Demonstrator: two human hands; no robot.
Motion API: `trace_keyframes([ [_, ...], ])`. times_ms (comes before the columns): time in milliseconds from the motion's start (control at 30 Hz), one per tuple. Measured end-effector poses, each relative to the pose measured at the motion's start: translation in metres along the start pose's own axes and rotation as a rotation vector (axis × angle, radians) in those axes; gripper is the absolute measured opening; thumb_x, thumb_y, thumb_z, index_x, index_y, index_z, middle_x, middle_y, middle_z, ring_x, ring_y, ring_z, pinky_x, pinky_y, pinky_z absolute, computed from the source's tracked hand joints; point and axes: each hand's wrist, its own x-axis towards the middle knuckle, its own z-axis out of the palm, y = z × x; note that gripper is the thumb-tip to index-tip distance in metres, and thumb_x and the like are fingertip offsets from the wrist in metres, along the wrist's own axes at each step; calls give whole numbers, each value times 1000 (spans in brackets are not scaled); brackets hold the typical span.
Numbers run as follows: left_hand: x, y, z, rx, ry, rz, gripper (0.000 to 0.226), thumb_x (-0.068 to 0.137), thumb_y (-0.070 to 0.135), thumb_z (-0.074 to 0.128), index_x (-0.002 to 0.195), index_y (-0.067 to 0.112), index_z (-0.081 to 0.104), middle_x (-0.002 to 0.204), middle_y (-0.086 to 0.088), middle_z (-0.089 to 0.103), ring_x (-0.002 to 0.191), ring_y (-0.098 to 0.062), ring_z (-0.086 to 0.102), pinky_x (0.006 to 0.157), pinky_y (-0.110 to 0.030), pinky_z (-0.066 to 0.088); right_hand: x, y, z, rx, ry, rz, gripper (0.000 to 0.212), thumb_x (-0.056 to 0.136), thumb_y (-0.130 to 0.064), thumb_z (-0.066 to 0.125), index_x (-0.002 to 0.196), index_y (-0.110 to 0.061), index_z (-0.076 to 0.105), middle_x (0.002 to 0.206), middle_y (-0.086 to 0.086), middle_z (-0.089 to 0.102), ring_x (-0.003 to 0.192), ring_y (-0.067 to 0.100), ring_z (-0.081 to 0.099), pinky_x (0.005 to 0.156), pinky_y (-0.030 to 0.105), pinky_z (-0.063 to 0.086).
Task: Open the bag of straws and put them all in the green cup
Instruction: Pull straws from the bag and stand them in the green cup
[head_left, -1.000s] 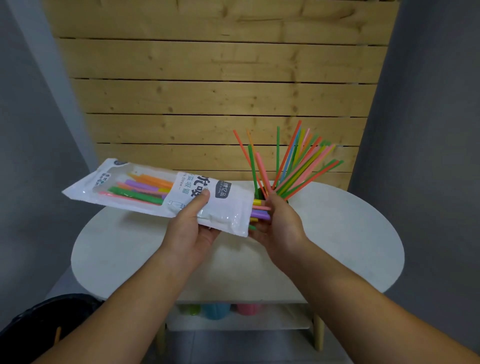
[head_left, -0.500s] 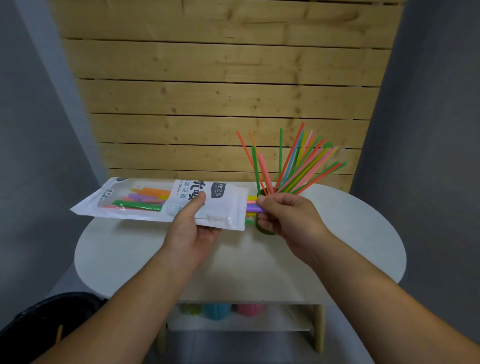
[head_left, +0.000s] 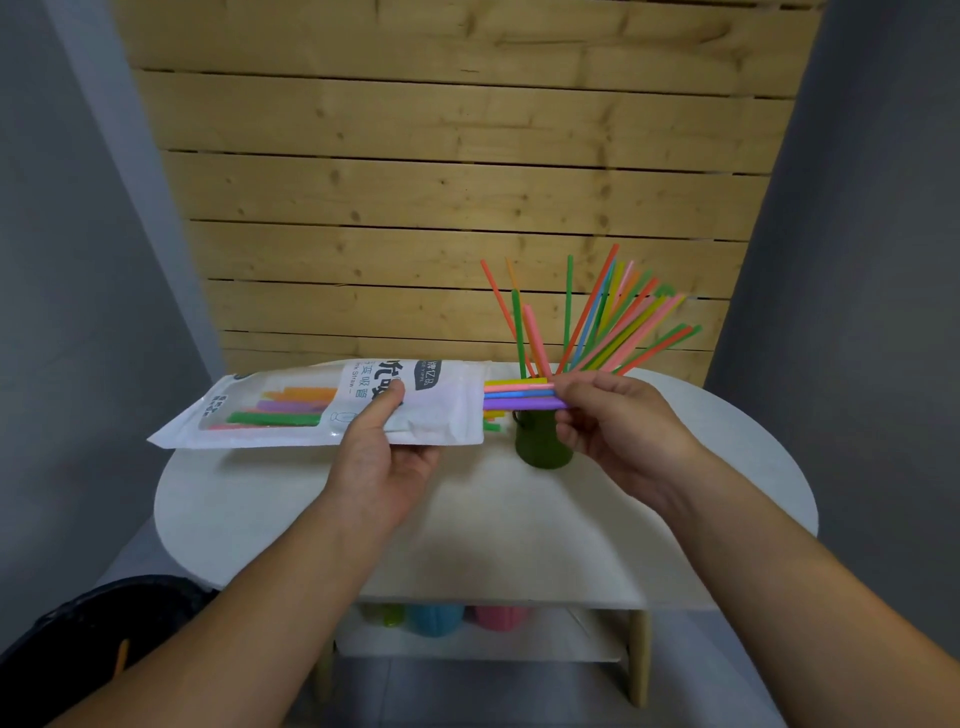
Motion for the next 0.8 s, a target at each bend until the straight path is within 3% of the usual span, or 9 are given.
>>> trace_keyframes([
  [300, -1, -2, 1, 24, -28, 0, 34, 92, 6, 68, 124, 16, 64, 103, -4, 80, 82, -18, 78, 66, -36, 64, -1, -1, 3, -195, -30, -30, 6, 94, -6, 62, 96, -2, 65, 81, 14, 66, 61, 15, 61, 54, 25, 54],
  [433, 0, -3, 0, 32, -28, 5, 36, 93, 6, 67, 127, 16, 63, 105, -5, 80, 81, -19, 78, 62, -36, 64, -4, 2, 6, -212, -51, -11, 28, 90, -20, 71, 108, 0, 65, 86, 13, 67, 62, 17, 62, 56, 28, 56],
  [667, 0, -2, 0, 16, -20, 15, 36, 92, 5, 68, 125, 17, 62, 103, -6, 80, 84, -20, 79, 66, -38, 65, -3, 0, 4, -135, 16, -89, 4, 90, -3, 68, 90, -1, 71, 70, 9, 69, 55, 11, 63, 54, 20, 55],
  [800, 1, 0, -1, 18, -18, 22, 32, 92, 6, 68, 122, 17, 64, 103, -4, 80, 87, -19, 78, 74, -39, 64, -2, -3, 0, 31, 25, -5, 7, 91, -6, 67, 87, -7, 73, 74, 11, 66, 59, 12, 60, 56, 21, 56],
])
